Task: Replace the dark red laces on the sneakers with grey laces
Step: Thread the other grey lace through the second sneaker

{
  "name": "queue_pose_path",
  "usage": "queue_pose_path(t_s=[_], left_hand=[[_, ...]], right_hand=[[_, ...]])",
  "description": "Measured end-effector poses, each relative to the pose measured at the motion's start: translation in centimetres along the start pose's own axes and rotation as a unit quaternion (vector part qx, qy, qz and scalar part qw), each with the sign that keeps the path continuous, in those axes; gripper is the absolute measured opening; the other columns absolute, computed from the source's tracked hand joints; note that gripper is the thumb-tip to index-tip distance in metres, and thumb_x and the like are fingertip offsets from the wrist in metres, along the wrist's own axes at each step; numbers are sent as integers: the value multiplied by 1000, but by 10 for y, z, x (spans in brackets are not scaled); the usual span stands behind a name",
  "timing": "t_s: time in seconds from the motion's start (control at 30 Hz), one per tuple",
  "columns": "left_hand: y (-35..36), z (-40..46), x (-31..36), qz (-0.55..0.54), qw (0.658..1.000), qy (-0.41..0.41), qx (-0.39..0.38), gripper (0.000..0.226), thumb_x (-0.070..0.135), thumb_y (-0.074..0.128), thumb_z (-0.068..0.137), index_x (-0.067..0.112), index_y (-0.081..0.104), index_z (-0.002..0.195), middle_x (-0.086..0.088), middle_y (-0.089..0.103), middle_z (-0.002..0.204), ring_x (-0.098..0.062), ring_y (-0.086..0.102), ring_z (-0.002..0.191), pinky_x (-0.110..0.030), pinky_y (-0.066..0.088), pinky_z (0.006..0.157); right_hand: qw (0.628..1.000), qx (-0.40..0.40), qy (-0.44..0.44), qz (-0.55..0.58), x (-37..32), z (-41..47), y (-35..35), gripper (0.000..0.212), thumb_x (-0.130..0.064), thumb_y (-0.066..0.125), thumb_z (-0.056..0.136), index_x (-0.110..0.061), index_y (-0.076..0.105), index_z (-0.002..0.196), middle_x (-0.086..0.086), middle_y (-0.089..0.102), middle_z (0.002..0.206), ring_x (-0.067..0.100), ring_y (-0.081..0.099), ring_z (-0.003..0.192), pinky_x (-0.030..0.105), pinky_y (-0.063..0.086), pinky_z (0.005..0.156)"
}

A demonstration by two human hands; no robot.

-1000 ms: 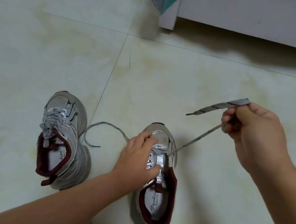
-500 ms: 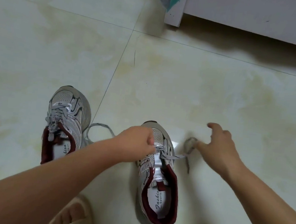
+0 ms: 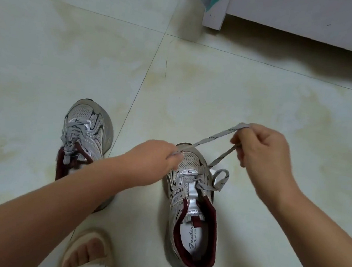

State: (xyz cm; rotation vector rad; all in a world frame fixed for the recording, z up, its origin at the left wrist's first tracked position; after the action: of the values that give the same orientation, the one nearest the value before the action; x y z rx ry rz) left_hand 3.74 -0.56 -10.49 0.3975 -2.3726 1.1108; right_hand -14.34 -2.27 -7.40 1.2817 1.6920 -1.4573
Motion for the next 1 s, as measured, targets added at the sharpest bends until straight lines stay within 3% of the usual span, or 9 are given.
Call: queue_pose_path(t_s=[0.1, 0.17, 0.3, 0.37, 0.6, 0.67, 0.77, 0.9, 1.0], left_hand=[[9, -1, -12, 21, 999, -29, -20, 46, 36, 27, 99, 11, 61, 81, 0, 47, 65, -12, 43, 57, -27, 33, 58], [10, -1, -14, -87, 995, -54, 6, 48, 36, 27, 99, 15, 60, 73, -2, 48, 64, -11, 41, 52, -26, 32, 55], [8, -1, -1, -435, 897, -80, 23, 44, 33, 29, 100, 10, 55, 72, -2, 29, 53, -8, 25, 37, -17, 23, 41], [8, -2, 4, -494, 866, -78, 20, 39, 32, 31, 100, 11, 53, 75, -1, 26, 53, -7, 21, 37, -14, 19, 37], [14, -3, -4, -475, 876, -75, 39, 30, 26, 43, 97, 13, 56, 73, 5, 39, 48, -5, 33, 37, -14, 26, 36], [15, -6, -5, -436, 898, -49, 17, 18, 23, 56, 90, 13, 60, 75, 3, 49, 50, -6, 39, 40, -16, 30, 37], [15, -8, -6, -359, 933, -23, 21, 9, 11, 72, 75, 14, 65, 72, -3, 59, 55, -7, 48, 42, -19, 39, 40], [17, -4, -15, -269, 962, -21, 50, 16, 11, 72, 76, 12, 64, 63, 2, 57, 49, -13, 57, 50, -28, 51, 50], [30, -2, -23, -190, 981, -36, 27, 13, 18, 66, 83, 8, 63, 74, -7, 65, 64, -19, 67, 62, -38, 56, 63]], right_hand=[[997, -16, 66, 35, 3, 4, -3, 13, -19, 54, 90, -12, 55, 80, 3, 51, 59, 11, 45, 47, 23, 41, 50], [994, -44, 94, -27, 8, 0, 4, 19, -20, 61, 85, -14, 46, 96, 1, 52, 72, 14, 48, 58, 28, 43, 59], [977, -162, 80, -110, 4, -29, 33, 26, -34, 61, 82, -10, 54, 90, -3, 57, 73, 14, 52, 67, 33, 43, 66], [957, -261, 77, -97, 5, -44, 49, 37, -40, 57, 85, -3, 57, 84, 1, 54, 69, 14, 49, 64, 35, 45, 67], [941, -309, 137, -7, 8, -46, 57, 28, -10, 50, 94, -10, 56, 67, 1, 57, 52, 10, 51, 40, 19, 43, 41], [942, -302, 71, -127, 8, -41, 55, 27, -14, 50, 94, -12, 58, 68, 1, 60, 53, 14, 55, 43, 24, 48, 48], [899, -311, -29, -307, 5, -37, 56, 22, -19, 51, 92, -9, 61, 75, 11, 69, 74, 27, 65, 69, 35, 53, 67], [892, -247, -68, -372, 9, -37, 50, 16, -37, 57, 87, -24, 61, 95, -2, 59, 83, 20, 55, 84, 28, 38, 67], [879, -218, -100, -411, 19, -37, 47, 12, -34, 54, 88, -25, 58, 93, -8, 48, 84, 18, 52, 91, 27, 31, 68]])
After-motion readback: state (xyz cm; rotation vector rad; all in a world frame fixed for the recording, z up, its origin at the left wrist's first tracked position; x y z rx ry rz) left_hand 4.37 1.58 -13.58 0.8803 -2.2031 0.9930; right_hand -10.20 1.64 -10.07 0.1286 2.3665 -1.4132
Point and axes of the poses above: each hand's wrist, its own z-axis towards the middle knuckle, its own y-axis out of the palm, x = y × z, the point moved 3 cm from there along z, towards the middle knuckle
